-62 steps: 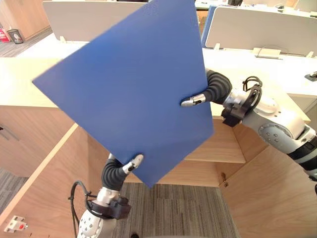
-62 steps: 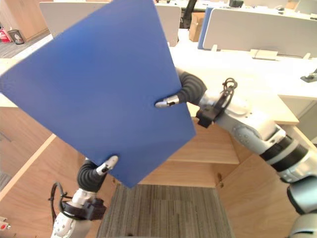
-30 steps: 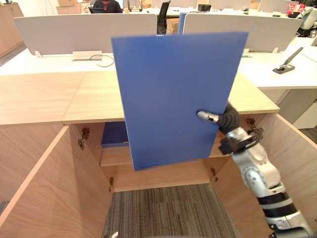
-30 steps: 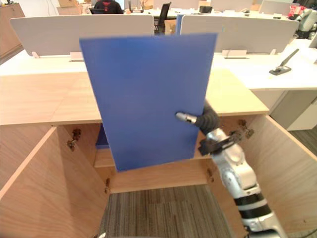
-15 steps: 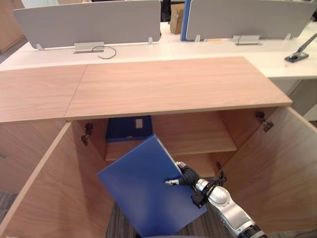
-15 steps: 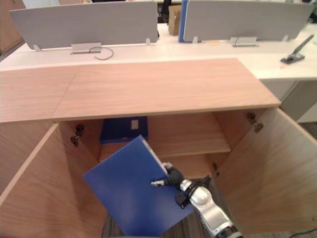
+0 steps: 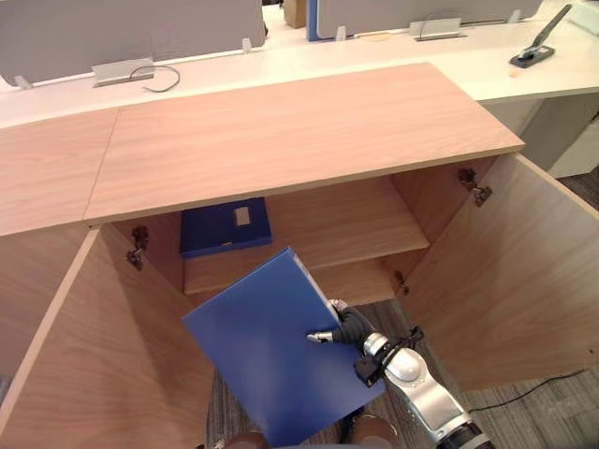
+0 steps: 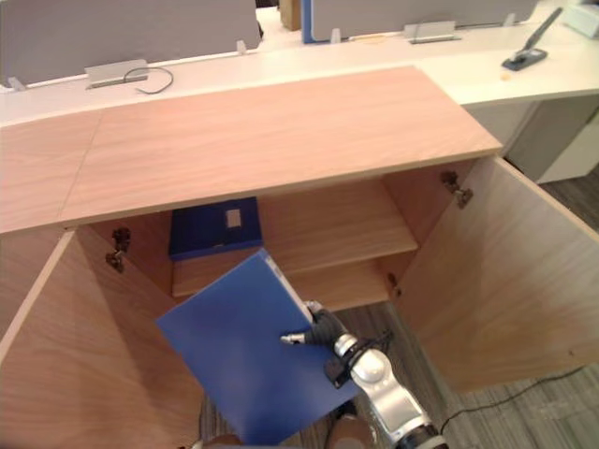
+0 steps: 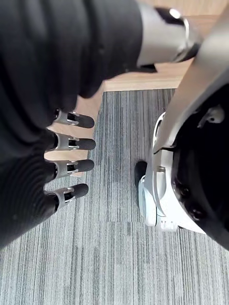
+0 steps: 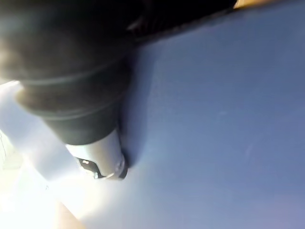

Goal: Walk over to the cabinet, pick up the folder, carry it to the office cabinet, place the folder inside the office cabinet, then close the office cabinet door

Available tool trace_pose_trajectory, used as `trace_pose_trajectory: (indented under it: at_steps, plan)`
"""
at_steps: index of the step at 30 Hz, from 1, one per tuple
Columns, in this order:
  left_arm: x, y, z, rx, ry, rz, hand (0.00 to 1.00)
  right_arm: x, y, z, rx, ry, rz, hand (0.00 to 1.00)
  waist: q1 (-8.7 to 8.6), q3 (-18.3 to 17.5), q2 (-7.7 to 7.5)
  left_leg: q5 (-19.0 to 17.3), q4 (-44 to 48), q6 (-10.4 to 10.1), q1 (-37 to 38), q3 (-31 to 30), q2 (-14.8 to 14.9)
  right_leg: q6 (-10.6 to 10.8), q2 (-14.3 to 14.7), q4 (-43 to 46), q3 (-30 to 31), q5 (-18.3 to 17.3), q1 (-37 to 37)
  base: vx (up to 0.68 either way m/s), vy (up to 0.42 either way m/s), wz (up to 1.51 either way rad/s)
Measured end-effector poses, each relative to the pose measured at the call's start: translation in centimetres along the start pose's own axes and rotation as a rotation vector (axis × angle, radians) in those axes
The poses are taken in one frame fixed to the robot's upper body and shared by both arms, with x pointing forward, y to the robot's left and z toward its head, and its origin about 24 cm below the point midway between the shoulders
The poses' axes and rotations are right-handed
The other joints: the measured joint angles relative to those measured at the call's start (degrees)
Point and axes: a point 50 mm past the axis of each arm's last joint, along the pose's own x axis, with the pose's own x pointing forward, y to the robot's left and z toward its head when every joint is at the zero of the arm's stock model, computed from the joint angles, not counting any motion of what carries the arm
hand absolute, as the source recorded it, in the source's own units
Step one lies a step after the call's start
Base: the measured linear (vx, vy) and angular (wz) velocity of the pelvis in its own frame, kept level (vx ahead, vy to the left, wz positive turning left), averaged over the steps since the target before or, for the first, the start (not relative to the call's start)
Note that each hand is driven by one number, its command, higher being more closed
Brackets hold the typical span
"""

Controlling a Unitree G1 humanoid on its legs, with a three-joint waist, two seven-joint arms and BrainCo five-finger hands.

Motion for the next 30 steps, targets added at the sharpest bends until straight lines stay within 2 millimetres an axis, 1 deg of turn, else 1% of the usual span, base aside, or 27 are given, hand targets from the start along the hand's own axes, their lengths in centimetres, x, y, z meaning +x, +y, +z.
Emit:
trace_pose_trajectory:
  at_steps: [2,4,6,9,12,13,14,16,17,18,19,20,21,22,23,24,25,26,27,28,29,30]
  plan:
    - [0.0,0.0,-0.1,0.000,0.004,0.005,0.00,0.0,0.0,0.0,-0.001,0.000,0.002,1.00,0.03,-0.7,0.14,0.4,-0.5,-0.8,-0.6,-0.3,0.9,-0.4,1.1,-1.2,-0.6,0.1,-0.1,0.11,-0.082,0.01]
    - [0.0,0.0,-0.2,0.003,0.010,0.014,0.00,0.2,0.1,0.3,-0.019,-0.007,0.021,1.00,0.02,-1.5,0.36,1.0,-2.0,-1.2,-0.6,-0.2,2.1,-1.6,2.9,-3.2,-0.8,0.9,0.3,0.14,-0.068,-0.06]
    - [0.0,0.1,-0.3,0.007,0.020,0.024,0.00,0.5,0.5,0.5,-0.041,-0.013,0.054,1.00,-0.11,-2.4,0.40,1.0,-2.7,-1.6,-0.6,-0.1,3.1,-1.9,4.2,-4.4,-0.9,1.0,0.8,0.15,-0.046,-0.07]
    - [0.1,0.1,-0.2,0.038,0.026,0.028,0.00,0.8,0.9,0.8,-0.054,-0.021,0.080,1.00,-0.28,-3.1,0.43,0.8,-2.8,-2.1,-0.5,-0.1,3.8,-2.0,5.3,-6.2,-0.9,1.1,1.5,0.10,-0.032,-0.04]
    - [0.3,0.0,0.3,0.045,0.016,0.040,0.00,0.8,1.4,0.7,-0.054,-0.017,0.105,1.00,-0.35,-4.5,0.44,0.0,-2.7,-3.2,-0.6,-0.1,5.1,-2.0,6.8,-8.3,-1.3,1.1,2.6,0.11,-0.043,0.01]
    - [0.4,0.0,0.7,0.044,0.006,0.043,0.00,0.8,1.4,0.6,-0.053,-0.014,0.108,1.00,-0.37,-4.7,0.20,-0.7,-1.9,-3.8,-0.8,-0.3,5.7,-2.2,7.4,-9.0,-1.5,0.9,3.2,0.08,-0.049,0.07]
    - [0.4,0.0,0.9,0.043,0.001,0.043,0.00,0.8,1.5,0.5,-0.052,-0.011,0.111,1.00,-0.38,-4.8,0.07,-1.5,-0.7,-3.9,-1.3,-0.4,6.0,-2.3,7.6,-9.3,-1.6,0.9,3.5,0.06,-0.048,0.10]
    - [0.5,0.2,1.5,0.039,-0.016,0.047,0.00,0.9,2.2,0.1,-0.054,0.004,0.141,1.00,-0.27,-5.5,-0.43,-6.0,8.6,-4.5,-5.5,-1.0,7.8,-3.3,8.5,-9.3,-2.9,-0.4,4.2,0.06,-0.056,0.16]
    - [0.5,0.3,1.6,0.039,-0.019,0.048,0.00,0.9,2.3,0.1,-0.055,0.006,0.149,1.00,-0.26,-5.5,-0.47,-7.0,11.7,-4.3,-6.8,-1.1,8.2,-3.5,8.7,-9.3,-3.1,-0.8,4.5,0.07,-0.078,0.22]
    - [0.6,0.3,1.8,0.038,-0.024,0.048,0.00,0.9,2.5,0.1,-0.062,0.008,0.158,1.00,-0.18,-5.4,-0.56,-8.4,18.2,-3.8,-9.6,-0.7,9.3,-3.9,9.0,-9.4,-3.7,-1.2,5.4,0.07,-0.091,0.26]
    - [0.5,0.3,2.0,0.033,-0.036,0.048,0.00,0.9,2.5,0.1,-0.072,0.010,0.161,1.00,0.04,-5.4,-0.62,-8.8,24.7,-3.1,-11.9,0.4,10.3,-4.4,9.1,-9.5,-4.6,-1.6,6.8,0.07,-0.093,0.28]
    - [0.5,0.2,2.2,0.033,-0.044,0.048,0.00,0.8,2.4,0.0,-0.077,0.012,0.161,1.00,0.27,-5.2,-0.55,-8.8,27.4,-3.1,-12.7,1.4,11.0,-4.6,9.3,-9.6,-4.9,-1.8,7.8,0.07,-0.092,0.30]
    - [0.5,0.1,2.4,0.032,-0.058,0.047,0.00,0.7,2.2,-0.2,-0.088,0.021,0.161,1.00,1.01,-4.9,-0.45,-8.7,31.6,-2.9,-13.3,3.0,12.4,-5.1,9.8,-10.0,-5.6,-2.3,10.0,0.07,-0.093,0.27]
    - [0.5,0.1,2.5,0.032,-0.062,0.048,0.00,0.6,2.1,-0.3,-0.092,0.026,0.161,1.00,1.27,-4.9,-0.47,-8.4,33.4,-2.6,-13.7,3.2,12.9,-5.2,9.9,-10.2,-6.1,-2.6,10.8,0.07,-0.109,0.39]
    - [0.5,0.2,2.8,0.029,-0.075,0.050,0.00,0.5,2.0,-0.3,-0.097,0.029,0.160,1.00,1.93,-4.4,-1.00,-7.5,37.6,-2.2,-15.3,3.2,13.3,-5.7,9.7,-10.8,-6.6,-3.0,12.2,0.05,-0.087,0.28]
    - [0.5,0.1,3.0,0.025,-0.084,0.049,0.00,0.5,1.8,-0.3,-0.114,0.031,0.156,1.00,2.91,-4.2,-1.23,-9.5,39.8,-2.0,-17.2,3.5,13.3,-6.0,9.2,-10.7,-6.6,-3.1,12.2,0.03,-0.050,0.19]
    - [0.5,0.1,3.1,0.016,-0.089,0.047,0.00,0.6,1.7,-0.2,-0.124,0.029,0.154,1.00,3.09,-3.9,-1.31,-10.6,39.8,-2.1,-18.1,3.7,13.0,-6.0,8.8,-10.7,-6.6,-3.1,12.2,0.00,0.000,0.00]
    - [0.5,-0.1,3.2,0.001,-0.102,0.045,0.00,0.7,1.4,-0.1,-0.139,0.026,0.152,1.00,3.62,-3.1,-1.42,-11.4,36.6,-1.8,-18.8,4.3,11.7,-5.9,7.8,-10.4,-6.6,-3.1,12.0,0.02,0.037,-0.10]
    - [0.5,-0.4,3.0,-0.006,-0.098,0.041,0.00,0.7,1.1,0.0,-0.151,0.025,0.153,1.00,4.07,-3.0,-0.91,-9.0,29.2,-3.0,-18.0,4.6,10.7,-5.7,7.5,-10.1,-6.3,-3.0,11.9,0.04,0.063,-0.13]
    - [0.5,-0.5,2.7,-0.009,-0.091,0.039,0.00,0.6,1.1,0.0,-0.156,0.025,0.156,1.00,4.08,-3.1,-0.20,-5.6,25.4,-3.4,-17.5,4.5,10.5,-5.4,8.0,-10.1,-6.1,-3.0,11.9,0.08,0.116,-0.14]
    - [0.4,-0.8,2.2,-0.017,-0.075,0.035,0.00,0.6,1.1,-0.2,-0.157,0.032,0.156,1.00,3.95,-3.7,1.79,-2.5,20.6,-3.4,-16.2,3.9,10.6,-4.7,9.1,-10.1,-5.9,-3.3,12.1,0.11,0.130,0.04]
    - [0.4,-0.6,2.4,-0.019,-0.080,0.044,0.00,0.8,1.4,-0.1,-0.145,0.025,0.154,1.00,3.58,-3.1,0.26,-1.2,16.1,-3.3,-14.3,3.6,8.8,-4.1,8.1,-9.9,-5.9,-3.3,11.9,0.11,0.127,0.07]
